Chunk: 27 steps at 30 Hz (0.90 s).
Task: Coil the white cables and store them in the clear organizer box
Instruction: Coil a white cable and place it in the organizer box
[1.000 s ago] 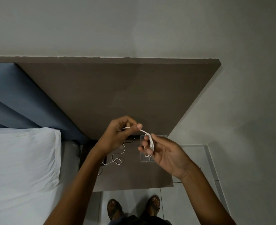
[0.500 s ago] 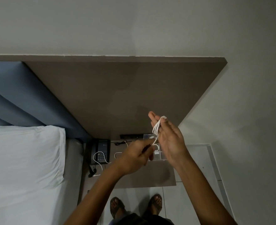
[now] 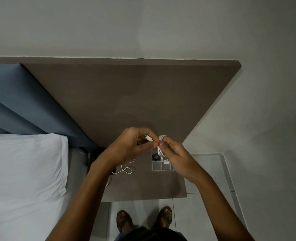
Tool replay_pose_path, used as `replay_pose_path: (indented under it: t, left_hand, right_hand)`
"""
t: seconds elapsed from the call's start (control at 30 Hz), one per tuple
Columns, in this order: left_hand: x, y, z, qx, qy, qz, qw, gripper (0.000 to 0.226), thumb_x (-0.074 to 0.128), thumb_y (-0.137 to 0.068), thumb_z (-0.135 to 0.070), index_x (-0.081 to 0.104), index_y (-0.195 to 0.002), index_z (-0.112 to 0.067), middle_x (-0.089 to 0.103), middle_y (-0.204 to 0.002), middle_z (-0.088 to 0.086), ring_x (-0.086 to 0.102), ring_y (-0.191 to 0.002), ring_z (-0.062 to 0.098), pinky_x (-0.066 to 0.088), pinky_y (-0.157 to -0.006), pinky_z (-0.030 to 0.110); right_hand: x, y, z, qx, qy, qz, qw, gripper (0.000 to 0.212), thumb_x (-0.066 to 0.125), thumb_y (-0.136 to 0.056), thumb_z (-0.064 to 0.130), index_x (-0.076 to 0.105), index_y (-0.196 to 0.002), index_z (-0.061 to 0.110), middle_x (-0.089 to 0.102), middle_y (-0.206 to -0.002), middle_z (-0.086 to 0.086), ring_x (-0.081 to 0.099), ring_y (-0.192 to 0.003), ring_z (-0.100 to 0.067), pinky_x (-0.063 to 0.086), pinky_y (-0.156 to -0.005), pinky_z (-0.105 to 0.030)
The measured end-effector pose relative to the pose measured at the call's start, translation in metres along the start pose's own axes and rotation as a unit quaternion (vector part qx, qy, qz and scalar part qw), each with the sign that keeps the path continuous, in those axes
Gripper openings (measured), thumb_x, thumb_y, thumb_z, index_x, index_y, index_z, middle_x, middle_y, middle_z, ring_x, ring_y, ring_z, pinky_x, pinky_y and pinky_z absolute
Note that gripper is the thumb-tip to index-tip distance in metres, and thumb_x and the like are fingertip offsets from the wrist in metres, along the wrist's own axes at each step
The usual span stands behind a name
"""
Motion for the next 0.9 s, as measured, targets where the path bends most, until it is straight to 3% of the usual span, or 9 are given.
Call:
replay_pose_path:
  t: [0.07, 0.17, 0.3, 0.4, 0.5, 0.6, 0.67, 0.73, 0.9]
  left_hand:
    - [0.000, 0.000, 0.003, 0.006, 0.054, -0.021, 0.998, 0.012, 0.082, -0.092, -0.010, 0.073, -0.099, -0.012, 0.079, -0.087, 0.010, 0.076, -0.073, 0.010, 0.056, -0.065, 0.018]
    - [0.002, -0.003, 0.008, 0.004, 0.117, -0.054, 0.992, 0.023, 0.085, -0.086, 0.001, 0.068, -0.100, 0.000, 0.073, -0.084, 0.028, 0.071, -0.068, 0.015, 0.055, -0.063, 0.019]
    - [0.000, -0.004, 0.010, 0.008, 0.149, -0.039, 0.988, 0.026, 0.083, -0.086, -0.001, 0.071, -0.108, 0.004, 0.075, -0.089, 0.028, 0.074, -0.076, 0.017, 0.061, -0.071, 0.022]
    - [-0.004, -0.002, 0.009, -0.005, 0.162, 0.006, 0.987, 0.027, 0.081, -0.090, -0.010, 0.075, -0.116, -0.005, 0.077, -0.101, 0.025, 0.077, -0.092, 0.025, 0.062, -0.088, 0.032]
    - [-0.007, -0.003, 0.010, -0.018, 0.164, 0.029, 0.986, 0.027, 0.078, -0.094, -0.013, 0.076, -0.120, -0.008, 0.071, -0.106, 0.032, 0.074, -0.097, 0.028, 0.058, -0.099, 0.044]
    - [-0.007, -0.005, 0.013, -0.022, 0.195, 0.030, 0.980, 0.024, 0.079, -0.094, -0.013, 0.077, -0.117, -0.006, 0.067, -0.096, 0.037, 0.063, -0.092, 0.035, 0.049, -0.091, 0.050]
    - [-0.004, -0.007, 0.015, -0.026, 0.228, 0.015, 0.973, 0.020, 0.079, -0.093, -0.014, 0.078, -0.112, -0.007, 0.072, -0.091, 0.018, 0.065, -0.089, 0.029, 0.052, -0.088, 0.038]
    - [0.003, -0.007, 0.018, -0.024, 0.274, -0.003, 0.962, 0.017, 0.077, -0.090, -0.013, 0.078, -0.107, -0.009, 0.076, -0.089, 0.003, 0.071, -0.085, 0.014, 0.058, -0.083, 0.024]
    - [0.015, -0.005, 0.023, -0.033, 0.342, -0.031, 0.938, 0.013, 0.080, -0.094, -0.015, 0.078, -0.105, -0.009, 0.078, -0.096, 0.010, 0.074, -0.090, 0.021, 0.061, -0.085, 0.029]
  right_hand:
    - [0.001, 0.001, 0.000, 0.010, -0.016, 0.020, 1.000, 0.026, 0.045, -0.112, 0.041, 0.069, -0.124, 0.037, 0.074, -0.111, 0.006, 0.069, -0.112, -0.001, 0.055, -0.102, -0.021]
    - [-0.001, 0.001, 0.000, 0.027, -0.063, 0.038, 0.997, 0.034, 0.043, -0.114, 0.033, 0.068, -0.133, 0.019, 0.077, -0.123, -0.008, 0.072, -0.118, -0.024, 0.051, -0.115, -0.046]
    - [-0.002, 0.002, 0.002, 0.039, -0.145, 0.083, 0.985, 0.037, 0.041, -0.115, 0.026, 0.068, -0.119, 0.001, 0.076, -0.103, -0.010, 0.071, -0.094, -0.028, 0.051, -0.108, -0.053]
    - [-0.002, 0.003, 0.004, 0.032, -0.163, 0.132, 0.977, 0.037, 0.043, -0.113, 0.034, 0.069, -0.104, 0.009, 0.071, -0.094, -0.007, 0.070, -0.087, -0.020, 0.050, -0.105, -0.049]
    - [-0.002, 0.006, 0.008, 0.025, -0.184, 0.178, 0.966, 0.029, 0.045, -0.115, 0.030, 0.064, -0.106, 0.009, 0.063, -0.091, -0.007, 0.071, -0.079, -0.009, 0.044, -0.114, -0.060]
    - [-0.004, 0.006, 0.011, 0.023, -0.193, 0.191, 0.962, 0.028, 0.047, -0.114, 0.031, 0.063, -0.105, 0.009, 0.061, -0.088, -0.004, 0.064, -0.068, -0.008, 0.053, -0.111, -0.048]
    - [-0.005, 0.006, 0.015, 0.027, -0.218, 0.207, 0.953, 0.032, 0.047, -0.114, 0.034, 0.062, -0.095, 0.014, 0.060, -0.083, 0.000, 0.056, -0.062, -0.009, 0.053, -0.107, -0.041]
    - [-0.006, 0.006, 0.019, 0.034, -0.244, 0.217, 0.945, 0.035, 0.047, -0.114, 0.037, 0.058, -0.089, 0.014, 0.056, -0.078, 0.001, 0.054, -0.059, -0.007, 0.046, -0.106, -0.047]
    - [-0.010, 0.003, 0.019, 0.027, -0.312, 0.209, 0.927, 0.035, 0.054, -0.110, 0.038, 0.058, -0.089, 0.011, 0.050, -0.075, -0.001, 0.045, -0.053, -0.008, 0.056, -0.097, -0.030]
Point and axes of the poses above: each hand's wrist, its own y-axis away from the middle knuckle, its own x-axis out of the palm, z = x × y, the point moved 2 cm from there along -y, towards the middle knuckle
